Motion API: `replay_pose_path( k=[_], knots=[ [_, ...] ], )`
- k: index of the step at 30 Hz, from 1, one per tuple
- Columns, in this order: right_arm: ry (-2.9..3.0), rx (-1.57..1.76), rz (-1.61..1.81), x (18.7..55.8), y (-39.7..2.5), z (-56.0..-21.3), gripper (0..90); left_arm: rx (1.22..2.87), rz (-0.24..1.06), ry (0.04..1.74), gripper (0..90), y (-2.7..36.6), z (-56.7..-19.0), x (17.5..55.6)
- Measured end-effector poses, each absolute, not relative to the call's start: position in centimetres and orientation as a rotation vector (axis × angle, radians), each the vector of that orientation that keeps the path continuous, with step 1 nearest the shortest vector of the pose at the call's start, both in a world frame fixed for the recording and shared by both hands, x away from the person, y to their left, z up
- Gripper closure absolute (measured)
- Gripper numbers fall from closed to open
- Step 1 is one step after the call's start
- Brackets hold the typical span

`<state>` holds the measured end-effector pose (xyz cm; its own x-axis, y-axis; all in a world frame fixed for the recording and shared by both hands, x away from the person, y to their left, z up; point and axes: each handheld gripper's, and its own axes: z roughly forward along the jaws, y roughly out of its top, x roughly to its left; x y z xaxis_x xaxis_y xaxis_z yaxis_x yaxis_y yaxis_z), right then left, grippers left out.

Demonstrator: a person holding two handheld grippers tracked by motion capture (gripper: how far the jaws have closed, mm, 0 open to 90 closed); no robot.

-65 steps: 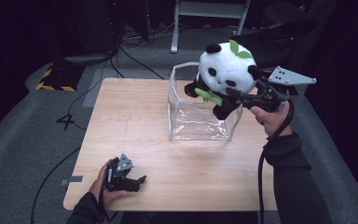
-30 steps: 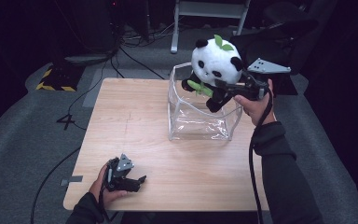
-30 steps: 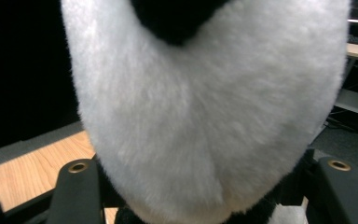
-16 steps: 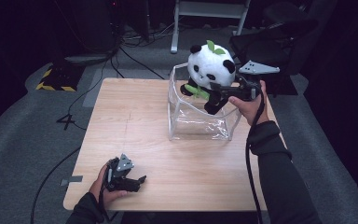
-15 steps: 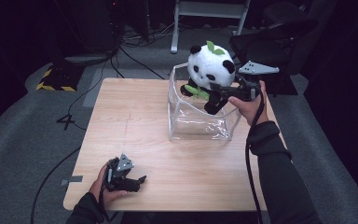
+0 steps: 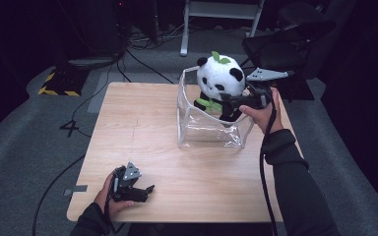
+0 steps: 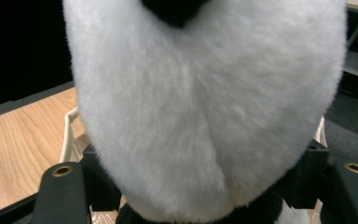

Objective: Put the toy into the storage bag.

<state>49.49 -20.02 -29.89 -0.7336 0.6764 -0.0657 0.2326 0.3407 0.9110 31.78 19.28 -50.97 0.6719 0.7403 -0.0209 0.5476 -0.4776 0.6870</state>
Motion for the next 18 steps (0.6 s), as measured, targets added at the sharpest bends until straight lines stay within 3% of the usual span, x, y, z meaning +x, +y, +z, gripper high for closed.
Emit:
replay_pose_path(
  k=[18],
  knots=[
    [2.276,0.788,1.185,49.7,-18.8,-29.8,28.4,2.205,0.366,0.988,13.2,19.3,-51.0,31.8]
  ],
)
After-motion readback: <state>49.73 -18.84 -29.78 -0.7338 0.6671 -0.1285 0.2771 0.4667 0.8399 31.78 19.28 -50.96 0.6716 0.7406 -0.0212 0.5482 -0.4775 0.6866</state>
